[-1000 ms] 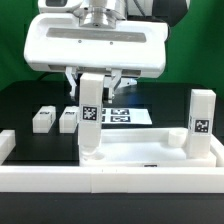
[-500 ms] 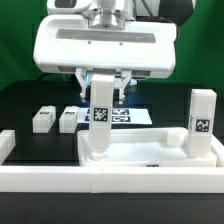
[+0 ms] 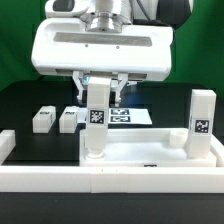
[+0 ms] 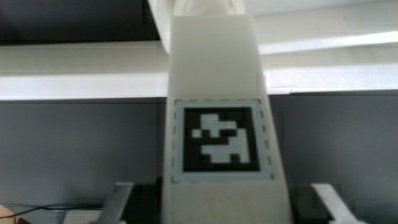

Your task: Assemble desk

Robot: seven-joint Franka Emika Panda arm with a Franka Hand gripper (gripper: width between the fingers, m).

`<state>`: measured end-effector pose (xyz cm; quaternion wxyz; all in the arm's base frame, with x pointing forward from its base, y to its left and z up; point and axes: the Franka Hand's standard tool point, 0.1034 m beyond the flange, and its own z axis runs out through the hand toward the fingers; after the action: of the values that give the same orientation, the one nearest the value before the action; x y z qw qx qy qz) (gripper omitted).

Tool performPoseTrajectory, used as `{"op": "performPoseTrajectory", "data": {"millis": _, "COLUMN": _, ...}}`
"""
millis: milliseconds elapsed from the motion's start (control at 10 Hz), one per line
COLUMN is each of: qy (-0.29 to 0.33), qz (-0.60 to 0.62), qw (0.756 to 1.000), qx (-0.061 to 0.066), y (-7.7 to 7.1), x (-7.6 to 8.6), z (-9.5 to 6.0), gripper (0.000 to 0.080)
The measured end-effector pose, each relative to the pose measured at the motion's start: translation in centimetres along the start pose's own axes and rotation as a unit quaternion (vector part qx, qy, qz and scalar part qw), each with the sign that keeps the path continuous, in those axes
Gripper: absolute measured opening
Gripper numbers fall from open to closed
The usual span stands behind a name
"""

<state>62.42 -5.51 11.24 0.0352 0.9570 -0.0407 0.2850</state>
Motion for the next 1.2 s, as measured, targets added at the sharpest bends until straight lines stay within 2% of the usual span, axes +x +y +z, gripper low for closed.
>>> {"op": "performPoseTrajectory", "data": {"millis": 200, "qy": -0.002, "qz": 0.000, "qw": 1.000, "qx": 0.000, "y": 0.1, "x": -0.2, "z": 0.1, "gripper": 0.0289}}
{"op": "performPoseTrajectory", "data": {"millis": 500, "qy": -0.003, "qz": 0.009, "qw": 1.000, "qx": -0.003, "y": 1.1, "x": -0.7, "z": 0.2, "gripper": 0.0289}}
{"op": "performPoseTrajectory", "data": {"millis": 1000, "qy": 0.003, "qz": 0.009, "qw": 1.000, "qx": -0.004, "y": 1.0, "x": -0.7, "z": 0.2, "gripper": 0.0289}}
{"op": "performPoseTrajectory", "data": {"millis": 1100, "qy": 0.003, "qz": 0.009, "qw": 1.000, "qx": -0.004, "y": 0.9, "x": -0.7, "z": 0.2, "gripper": 0.0471}}
{"op": "performPoseTrajectory", "data": {"millis": 1200, "qy": 0.000, "qz": 0.007, "qw": 1.000, "qx": 0.000, "y": 0.4, "x": -0.6, "z": 0.1, "gripper": 0.0587}}
